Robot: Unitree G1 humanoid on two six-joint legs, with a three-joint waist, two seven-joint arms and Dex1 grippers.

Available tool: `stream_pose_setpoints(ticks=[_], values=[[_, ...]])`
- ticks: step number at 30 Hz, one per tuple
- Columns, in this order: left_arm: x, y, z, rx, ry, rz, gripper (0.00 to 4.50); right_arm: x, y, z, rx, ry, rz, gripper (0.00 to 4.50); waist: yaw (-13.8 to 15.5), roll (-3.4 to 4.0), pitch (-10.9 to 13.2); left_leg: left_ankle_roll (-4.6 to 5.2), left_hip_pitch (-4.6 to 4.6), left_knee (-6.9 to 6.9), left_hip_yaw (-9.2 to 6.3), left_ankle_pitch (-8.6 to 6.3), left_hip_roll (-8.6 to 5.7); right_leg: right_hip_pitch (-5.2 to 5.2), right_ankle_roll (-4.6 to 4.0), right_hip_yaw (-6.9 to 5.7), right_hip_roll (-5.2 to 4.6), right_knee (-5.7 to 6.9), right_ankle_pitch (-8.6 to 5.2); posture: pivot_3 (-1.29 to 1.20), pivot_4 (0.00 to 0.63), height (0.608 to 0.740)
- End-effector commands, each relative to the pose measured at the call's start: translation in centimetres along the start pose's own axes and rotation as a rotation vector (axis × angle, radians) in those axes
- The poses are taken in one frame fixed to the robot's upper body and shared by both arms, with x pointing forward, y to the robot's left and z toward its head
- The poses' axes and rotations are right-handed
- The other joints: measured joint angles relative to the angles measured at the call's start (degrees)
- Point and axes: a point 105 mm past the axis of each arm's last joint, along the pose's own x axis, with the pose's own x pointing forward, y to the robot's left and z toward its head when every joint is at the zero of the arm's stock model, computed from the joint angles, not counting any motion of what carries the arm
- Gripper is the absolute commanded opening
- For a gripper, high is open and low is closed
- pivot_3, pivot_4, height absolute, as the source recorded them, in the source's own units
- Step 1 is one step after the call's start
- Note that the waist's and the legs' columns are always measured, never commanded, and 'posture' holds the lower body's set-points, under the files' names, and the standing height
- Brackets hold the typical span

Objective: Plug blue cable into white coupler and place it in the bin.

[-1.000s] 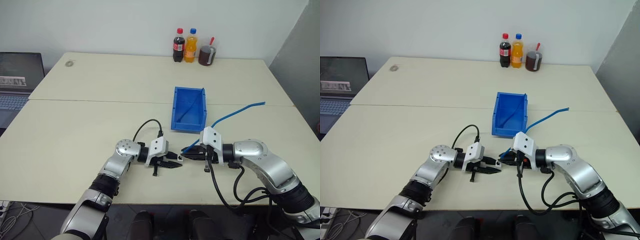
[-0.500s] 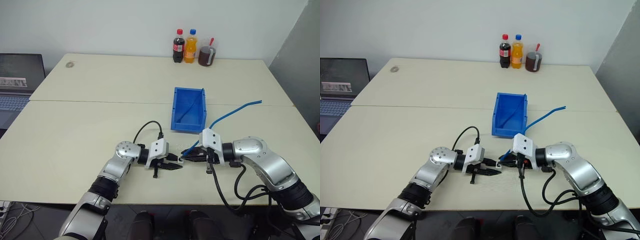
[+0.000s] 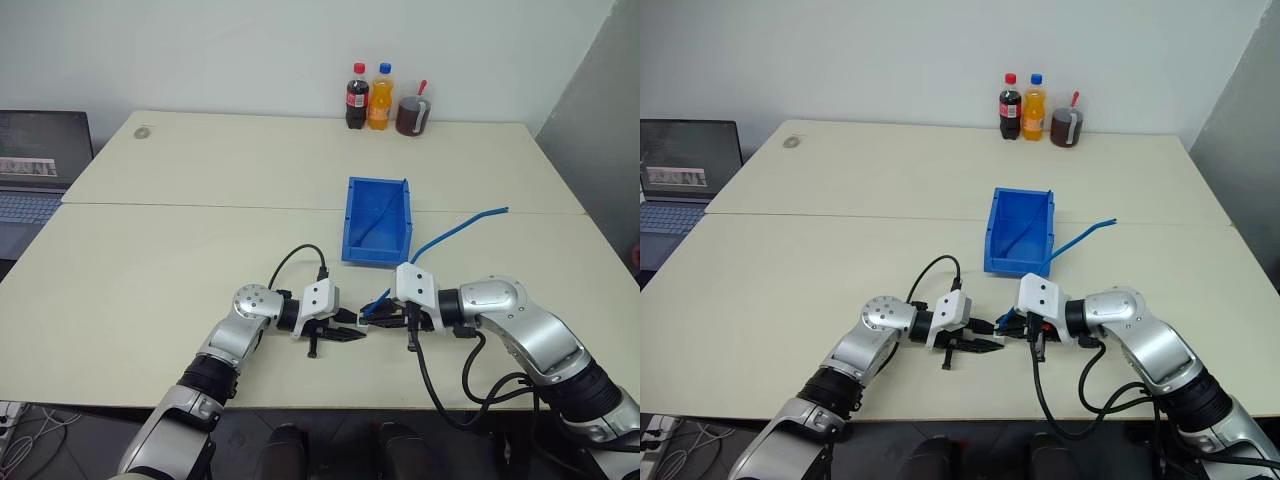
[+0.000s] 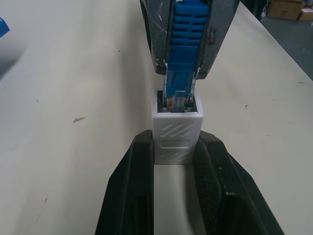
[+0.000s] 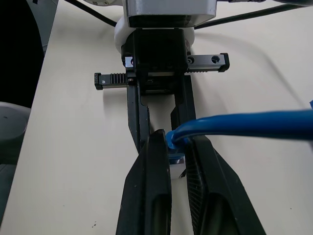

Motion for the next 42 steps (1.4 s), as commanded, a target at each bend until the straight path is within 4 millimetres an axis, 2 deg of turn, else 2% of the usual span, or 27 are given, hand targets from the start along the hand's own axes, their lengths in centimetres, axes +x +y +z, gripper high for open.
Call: stream_pose_setpoints(ticks=[1,9,15,25,27,29,34,40,42], values=[[0.3,-0.1,0.9,0.030,-0.026,-0.012,0.78,0.2,0.2,-1.6,0.047,0.066,0.001,0.14,0.0,0.00,0.0,0.00,0.00,0.00,0.00,0.00,0.00,0.00,0.00,0.00,0.00,0.00,0.00,0.00,0.150,0.740],[0.5,-0.1,1.1,0.036,-0.032,-0.008,0.78,0.8,1.2,-3.3,0.095,0.126,0.056,0.14,0.0,0.01,0.0,0.00,0.00,0.00,-0.01,0.00,0.00,0.01,0.00,0.00,0.00,0.00,0.00,0.00,0.150,0.740],[0.5,-0.1,1.1,0.038,-0.032,-0.003,0.78,1.4,1.2,-4.9,0.134,0.171,0.064,0.14,0.0,0.06,-0.2,0.00,0.09,-0.01,0.00,0.00,0.01,0.07,0.01,0.00,0.00,-0.01,0.00,0.00,0.150,0.740],[0.3,0.0,1.1,0.037,-0.029,0.014,0.78,1.9,1.4,-6.0,0.165,0.196,0.069,0.14,-0.2,0.16,-0.3,0.00,0.91,-0.17,0.02,-0.01,0.05,0.80,0.06,0.04,0.02,-0.03,-0.30,0.00,0.150,0.740],[0.3,0.2,1.3,0.039,-0.044,0.033,1.49,1.9,1.4,-5.9,0.169,0.184,0.061,0.14,-0.2,0.19,-0.4,0.00,0.91,-0.17,0.02,-0.01,0.06,0.81,0.06,0.03,0.02,-0.03,-0.31,0.00,0.150,0.740],[0.3,0.3,1.5,0.031,-0.056,0.039,1.73,1.9,1.3,-5.6,0.176,0.169,0.050,0.14,-0.2,0.20,-0.4,0.00,0.91,-0.17,0.02,-0.01,0.06,0.83,0.06,0.03,0.02,-0.04,-0.31,0.00,0.150,0.740],[-0.6,0.8,3.0,-0.004,-0.107,0.084,2.92,0.4,-0.3,-2.6,0.250,0.054,-0.059,0.14,-0.2,0.20,-0.4,0.00,0.90,-0.17,-0.01,-0.01,0.08,0.81,0.06,0.03,0.02,-0.03,-0.31,0.00,0.150,0.740],[-3.4,0.1,4.3,-0.054,-0.119,0.157,4.21,-3.8,-2.7,2.2,0.375,-0.097,-0.205,0.14,-0.3,0.31,-0.3,-0.01,0.64,-0.23,-0.13,-0.02,0.12,0.48,0.06,0.14,0.00,-0.02,-0.31,0.00,0.150,0.740],[-4.6,0.2,5.5,-0.070,-0.152,0.243,4.49,-5.7,-4.7,4.0,0.426,-0.155,-0.277,0.14,-0.4,0.35,-0.2,-0.01,0.53,-0.24,-0.16,-0.02,0.12,0.36,0.06,0.13,-0.01,-0.02,-0.31,0.00,0.150,0.740]])
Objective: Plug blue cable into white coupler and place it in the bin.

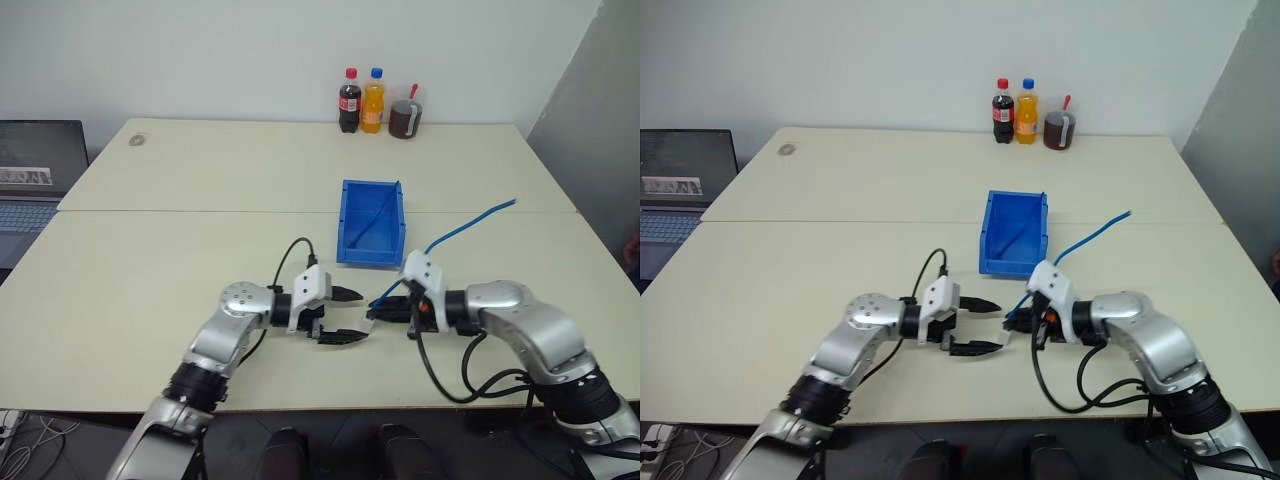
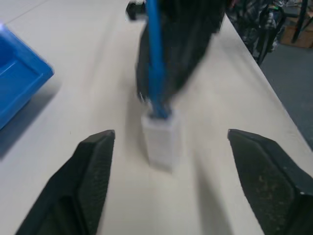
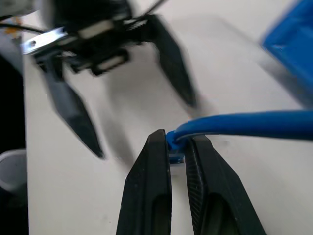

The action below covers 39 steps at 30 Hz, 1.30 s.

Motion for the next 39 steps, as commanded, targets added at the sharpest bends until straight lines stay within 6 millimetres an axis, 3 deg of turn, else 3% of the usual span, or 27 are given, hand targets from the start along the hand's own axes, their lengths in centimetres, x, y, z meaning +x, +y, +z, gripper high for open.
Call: stream_pose_setpoints(ticks=[1,7,12,13,18,23,28,34,39], values=[[-1.6,0.4,3.7,0.012,-0.103,0.139,4.49,-2.8,-1.7,5.8,0.051,-0.147,-0.084,0.14,-0.1,0.10,0.1,0.00,-0.09,0.00,0.02,0.00,0.01,-0.12,0.00,0.02,0.00,0.02,0.00,0.00,0.150,0.740],[-2.6,1.3,6.2,-0.055,-0.201,0.375,4.49,-3.3,-6.6,9.9,0.122,-0.197,-0.198,0.14,0.0,0.12,0.2,0.00,-0.35,0.02,0.07,0.00,-0.04,-0.32,0.07,-0.03,-0.01,-0.04,0.05,0.00,0.150,0.740],[-3.0,1.8,6.1,-0.128,-0.244,0.524,4.49,-0.9,-10.0,11.3,0.112,-0.183,-0.256,0.14,-0.1,0.12,0.2,0.01,-0.47,0.02,0.20,0.00,-0.10,-0.41,-0.18,-0.02,-0.07,-0.08,0.19,0.00,0.150,0.740],[-3.1,1.8,6.0,-0.138,-0.251,0.553,4.50,-0.1,-10.5,11.4,0.115,-0.176,-0.257,0.85,-0.2,0.12,0.2,0.01,-0.50,0.01,0.20,0.00,-0.11,-0.42,-0.19,-0.04,-0.06,-0.08,0.20,0.00,0.150,0.740],[-3.2,1.5,5.6,-0.183,-0.275,0.638,4.50,2.3,-10.9,11.5,0.087,-0.139,-0.211,2.15,-0.3,0.14,0.2,0.01,-0.60,-0.05,0.21,0.00,-0.09,-0.53,-0.22,-0.07,-0.02,-0.06,0.21,0.00,0.150,0.740],[-3.2,0.9,5.2,-0.207,-0.280,0.675,4.50,2.5,-11.5,11.9,0.060,-0.122,-0.210,3.29,-0.1,0.13,0.3,0.00,-0.67,-0.07,0.20,-0.01,-0.09,-0.61,-0.22,-0.06,-0.14,-0.05,0.21,0.00,0.150,0.740],[-3.9,2.0,4.9,-0.225,-0.287,0.742,4.50,1.6,-12.1,12.2,0.022,-0.115,-0.240,4.41,0.0,0.13,0.3,0.00,-0.66,-0.05,0.22,0.00,-0.12,-0.59,-0.21,-0.08,-0.16,-0.04,0.22,0.00,0.150,0.740],[-4.4,3.5,4.0,-0.259,-0.255,0.810,4.50,-1.3,-12.5,12.2,-0.013,-0.103,-0.300,4.48,0.1,0.13,0.4,0.00,-0.68,-0.06,0.21,0.00,-0.14,-0.61,-0.21,-0.09,-0.16,-0.04,0.22,0.00,0.150,0.740],[-5.6,4.2,3.1,-0.287,-0.230,0.877,4.50,-5.0,-10.8,8.7,-0.055,-0.075,-0.346,4.48,0.5,0.08,0.4,-0.01,-0.77,-0.11,0.11,-0.01,-0.10,-0.58,-0.18,-0.20,-0.23,-0.11,0.19,0.00,0.150,0.740]])
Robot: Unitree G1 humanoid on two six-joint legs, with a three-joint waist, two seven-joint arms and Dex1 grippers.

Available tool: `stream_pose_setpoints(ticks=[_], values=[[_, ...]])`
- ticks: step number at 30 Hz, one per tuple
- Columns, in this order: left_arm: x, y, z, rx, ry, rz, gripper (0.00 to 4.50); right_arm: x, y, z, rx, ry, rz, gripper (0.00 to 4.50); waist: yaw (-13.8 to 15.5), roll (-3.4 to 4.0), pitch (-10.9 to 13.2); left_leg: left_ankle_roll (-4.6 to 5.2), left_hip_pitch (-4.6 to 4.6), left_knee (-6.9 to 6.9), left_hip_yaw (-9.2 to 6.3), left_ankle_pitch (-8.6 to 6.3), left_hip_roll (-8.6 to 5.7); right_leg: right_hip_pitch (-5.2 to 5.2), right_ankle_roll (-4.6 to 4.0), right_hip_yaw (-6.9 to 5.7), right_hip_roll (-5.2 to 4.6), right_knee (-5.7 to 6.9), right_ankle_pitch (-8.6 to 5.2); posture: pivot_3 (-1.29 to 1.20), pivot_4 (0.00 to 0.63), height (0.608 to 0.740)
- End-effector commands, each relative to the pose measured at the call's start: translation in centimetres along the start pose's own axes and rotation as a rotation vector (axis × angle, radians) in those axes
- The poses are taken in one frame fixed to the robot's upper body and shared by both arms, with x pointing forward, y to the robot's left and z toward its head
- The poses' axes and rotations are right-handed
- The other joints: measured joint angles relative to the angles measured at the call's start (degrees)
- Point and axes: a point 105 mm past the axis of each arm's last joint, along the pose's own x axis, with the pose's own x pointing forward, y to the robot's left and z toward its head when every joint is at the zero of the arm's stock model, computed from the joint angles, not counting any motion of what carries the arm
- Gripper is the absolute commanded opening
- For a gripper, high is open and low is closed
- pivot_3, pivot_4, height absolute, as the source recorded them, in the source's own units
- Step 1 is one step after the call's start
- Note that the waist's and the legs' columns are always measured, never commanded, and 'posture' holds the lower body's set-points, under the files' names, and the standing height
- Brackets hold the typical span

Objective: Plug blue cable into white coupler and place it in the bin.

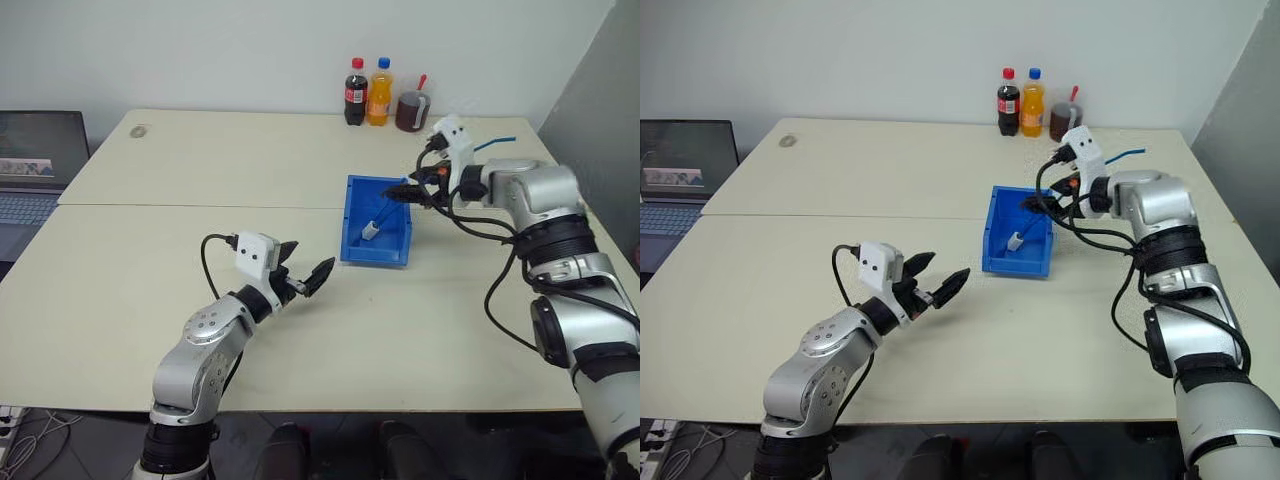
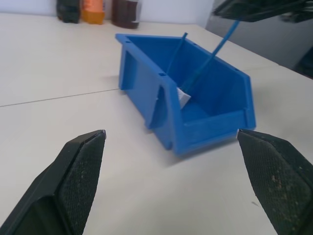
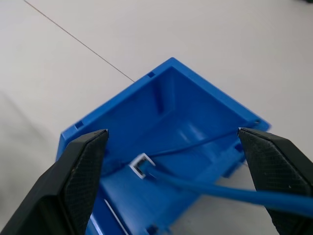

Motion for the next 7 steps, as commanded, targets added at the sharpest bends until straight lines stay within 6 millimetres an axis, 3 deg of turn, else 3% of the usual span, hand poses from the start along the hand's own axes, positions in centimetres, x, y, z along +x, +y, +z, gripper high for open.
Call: stream_pose_setpoints(ticks=[1,4,7], values=[[-0.5,1.2,0.5,-0.001,-0.015,0.057,4.50,-3.6,1.8,-1.6,-0.013,-0.031,0.005,4.48,0.2,-0.06,0.0,0.00,-0.03,-0.03,-0.01,0.00,-0.01,-0.01,0.01,0.00,-0.02,-0.02,-0.01,0.00,0.150,0.740],[-1.0,2.0,0.4,-0.004,-0.007,0.098,4.50,-5.7,4.5,-4.3,0.001,-0.044,0.020,4.48,-0.1,-0.06,0.0,-0.01,-0.05,-0.12,-0.07,0.00,0.00,-0.04,0.11,0.05,-0.16,-0.02,-0.07,0.00,0.150,0.740],[-1.4,2.9,0.2,0.007,-0.004,0.156,4.50,-6.4,6.1,-6.7,0.074,-0.111,-0.080,4.48,-0.3,-0.07,0.0,-0.01,0.00,-0.21,-0.06,0.00,-0.01,-0.12,0.12,0.16,-0.17,0.01,-0.08,0.00,0.150,0.740]])
